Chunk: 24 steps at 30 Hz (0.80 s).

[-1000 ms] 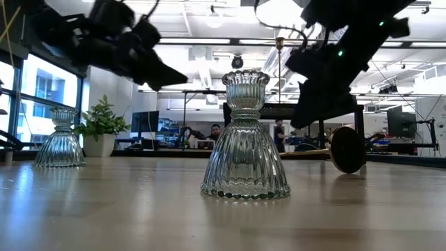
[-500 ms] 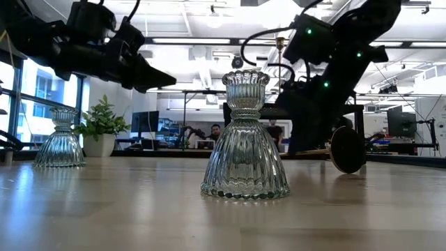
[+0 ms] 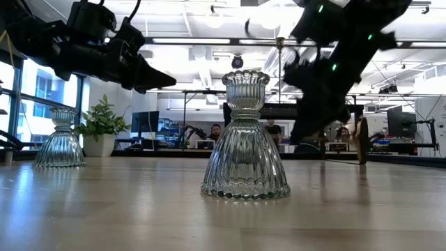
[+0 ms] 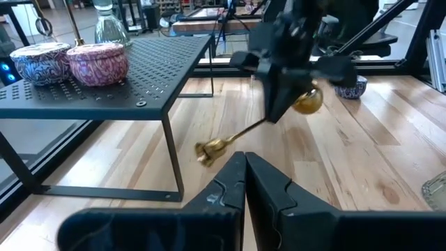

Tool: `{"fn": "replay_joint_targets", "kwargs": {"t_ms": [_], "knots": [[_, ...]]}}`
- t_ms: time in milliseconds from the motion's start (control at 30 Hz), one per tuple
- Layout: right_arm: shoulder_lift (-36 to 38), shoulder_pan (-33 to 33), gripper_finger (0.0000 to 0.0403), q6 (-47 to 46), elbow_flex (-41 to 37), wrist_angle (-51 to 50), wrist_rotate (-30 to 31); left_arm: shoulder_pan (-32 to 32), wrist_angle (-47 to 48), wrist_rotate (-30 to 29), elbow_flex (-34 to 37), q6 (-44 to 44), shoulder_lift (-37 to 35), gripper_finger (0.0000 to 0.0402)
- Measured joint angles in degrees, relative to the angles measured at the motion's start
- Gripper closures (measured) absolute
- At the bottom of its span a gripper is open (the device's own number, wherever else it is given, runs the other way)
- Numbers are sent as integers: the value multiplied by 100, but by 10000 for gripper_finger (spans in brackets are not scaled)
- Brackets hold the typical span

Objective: Pick & Place candle stick holders
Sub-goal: Put the top gold candle holder on the shelf aligned with the other gold candle holder

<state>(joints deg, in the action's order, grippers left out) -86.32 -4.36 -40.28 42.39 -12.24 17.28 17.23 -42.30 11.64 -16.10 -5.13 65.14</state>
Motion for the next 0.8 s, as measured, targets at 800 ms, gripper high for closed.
{"fn": "replay_joint_targets", "kwargs": {"t_ms": [800], "knots": [[-147, -714, 395, 3059, -3133, 8383, 1530, 0, -74, 29, 0, -10, 0, 399]]}}
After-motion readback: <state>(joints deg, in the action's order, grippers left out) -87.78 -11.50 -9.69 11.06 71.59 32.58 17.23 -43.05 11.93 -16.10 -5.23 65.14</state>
